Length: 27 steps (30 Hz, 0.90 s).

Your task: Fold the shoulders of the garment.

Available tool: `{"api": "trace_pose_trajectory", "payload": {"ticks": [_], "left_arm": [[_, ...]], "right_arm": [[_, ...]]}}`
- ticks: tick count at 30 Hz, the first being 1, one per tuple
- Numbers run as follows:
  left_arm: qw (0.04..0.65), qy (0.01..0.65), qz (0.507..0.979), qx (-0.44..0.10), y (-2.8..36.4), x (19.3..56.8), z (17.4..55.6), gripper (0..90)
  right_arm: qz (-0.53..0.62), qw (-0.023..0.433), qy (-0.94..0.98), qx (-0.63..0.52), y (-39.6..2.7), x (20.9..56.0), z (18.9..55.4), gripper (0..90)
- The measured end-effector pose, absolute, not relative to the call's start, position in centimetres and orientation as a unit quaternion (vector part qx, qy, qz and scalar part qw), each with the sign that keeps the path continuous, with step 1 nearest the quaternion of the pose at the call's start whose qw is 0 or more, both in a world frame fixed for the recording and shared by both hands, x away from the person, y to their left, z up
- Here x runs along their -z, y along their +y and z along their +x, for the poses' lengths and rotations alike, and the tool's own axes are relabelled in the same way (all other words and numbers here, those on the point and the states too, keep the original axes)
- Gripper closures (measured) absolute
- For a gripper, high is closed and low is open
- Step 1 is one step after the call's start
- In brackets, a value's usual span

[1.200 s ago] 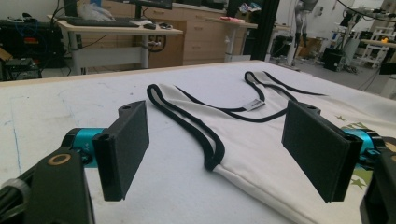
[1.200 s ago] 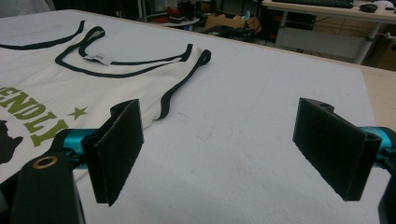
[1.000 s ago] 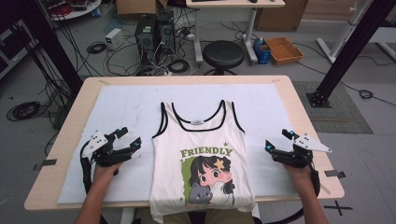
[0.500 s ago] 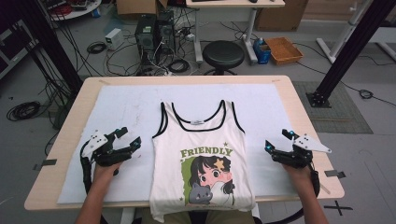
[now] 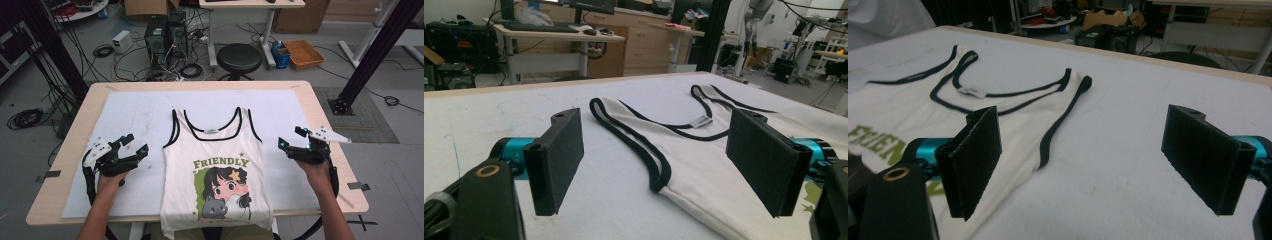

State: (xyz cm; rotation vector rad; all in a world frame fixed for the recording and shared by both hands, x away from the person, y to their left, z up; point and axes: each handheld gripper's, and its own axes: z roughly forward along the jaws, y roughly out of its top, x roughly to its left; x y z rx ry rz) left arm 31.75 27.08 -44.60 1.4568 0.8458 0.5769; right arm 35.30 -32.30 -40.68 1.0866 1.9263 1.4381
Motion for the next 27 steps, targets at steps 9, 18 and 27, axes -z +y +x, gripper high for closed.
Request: {"api": "trace_pose_trajectory", "payload": {"ticks": [9,18,27], "left_arm": [[0.622,0.362,0.651,-0.24,26.7,45.0,32.2,23.0],[0.616,0.362,0.659,-0.236,26.6,45.1,32.2,23.1],[0.613,0.365,0.66,-0.236,26.7,45.2,32.2,23.1]], "right_arm": [[0.386,0.242,0.732,-0.507,-28.6,35.9,40.6,15.8],[0.411,0.209,0.76,-0.457,-23.8,36.4,46.1,15.8],[0.455,0.189,0.771,-0.403,-22.4,40.1,50.6,22.1]]}}
